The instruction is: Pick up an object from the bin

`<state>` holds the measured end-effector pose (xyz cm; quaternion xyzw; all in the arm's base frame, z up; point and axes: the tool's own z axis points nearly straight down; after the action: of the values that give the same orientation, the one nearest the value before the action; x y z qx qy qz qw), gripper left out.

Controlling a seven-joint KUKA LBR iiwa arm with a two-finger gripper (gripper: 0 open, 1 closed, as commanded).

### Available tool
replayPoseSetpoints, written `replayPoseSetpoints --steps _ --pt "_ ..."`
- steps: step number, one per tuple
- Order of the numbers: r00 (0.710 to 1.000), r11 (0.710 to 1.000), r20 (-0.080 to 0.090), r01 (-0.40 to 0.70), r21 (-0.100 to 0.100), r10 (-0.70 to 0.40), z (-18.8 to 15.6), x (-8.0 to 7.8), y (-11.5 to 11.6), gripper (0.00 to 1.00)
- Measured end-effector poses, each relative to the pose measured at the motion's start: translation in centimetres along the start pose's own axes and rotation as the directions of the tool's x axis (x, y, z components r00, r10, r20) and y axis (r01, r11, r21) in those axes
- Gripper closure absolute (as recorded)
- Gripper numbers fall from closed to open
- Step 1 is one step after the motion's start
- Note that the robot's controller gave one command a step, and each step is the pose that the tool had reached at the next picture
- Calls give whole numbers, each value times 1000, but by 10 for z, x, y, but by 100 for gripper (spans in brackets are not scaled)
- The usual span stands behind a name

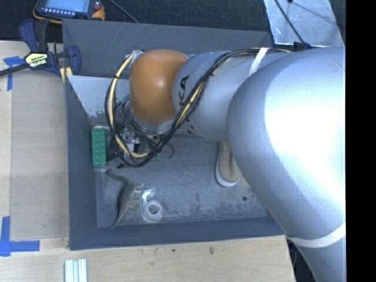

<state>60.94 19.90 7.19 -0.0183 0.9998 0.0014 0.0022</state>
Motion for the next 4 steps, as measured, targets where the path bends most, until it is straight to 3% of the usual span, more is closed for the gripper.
replayPoseSetpoints --steps 2,4 --pt "1000 1000 -2 2 1 -2 -3 1 0 100" --pt "1000 1000 -5 2 3 -2 -36 1 -1 100"
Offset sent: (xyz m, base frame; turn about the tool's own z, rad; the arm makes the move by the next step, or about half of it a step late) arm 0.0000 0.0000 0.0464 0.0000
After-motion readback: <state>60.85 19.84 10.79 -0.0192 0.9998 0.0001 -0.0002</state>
